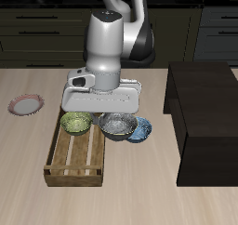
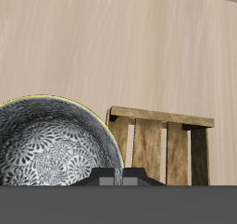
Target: Place the green bowl and the black bowl in the wooden tray
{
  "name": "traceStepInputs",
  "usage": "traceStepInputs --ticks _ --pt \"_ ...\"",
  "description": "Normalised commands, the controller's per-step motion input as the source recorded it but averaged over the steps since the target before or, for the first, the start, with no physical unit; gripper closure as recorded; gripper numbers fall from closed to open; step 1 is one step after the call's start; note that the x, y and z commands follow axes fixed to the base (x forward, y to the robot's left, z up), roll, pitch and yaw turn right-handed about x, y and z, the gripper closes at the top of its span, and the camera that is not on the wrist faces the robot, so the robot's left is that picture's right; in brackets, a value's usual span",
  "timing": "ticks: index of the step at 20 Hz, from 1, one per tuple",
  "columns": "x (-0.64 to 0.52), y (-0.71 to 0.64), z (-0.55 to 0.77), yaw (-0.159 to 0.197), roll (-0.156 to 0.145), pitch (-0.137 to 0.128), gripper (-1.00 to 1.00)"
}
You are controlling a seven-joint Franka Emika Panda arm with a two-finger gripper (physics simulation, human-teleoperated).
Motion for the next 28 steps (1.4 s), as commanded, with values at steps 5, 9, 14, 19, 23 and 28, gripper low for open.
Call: traceStepInputs --ticks 5,9,14,19,23,28 --pt "-0.23 -0.25 0.03 -0.013 -0.016 -0.008 1.00" --pt "-0.09 -0.23 -0.03 0.008 -0.048 -0.012 1.00" --pt "-0.11 -0.19 0.15 -0.006 -0.012 -0.030 1.00" --pt "-0.10 -0.28 -0.05 -0.009 -0.028 -0.008 1.00" --pt "-0.05 -0.30 -0.13 -0.015 -0.039 0.003 1.00" --pt "-0.03 -0.27 -0.15 -0.008 -0.046 0.007 1.00"
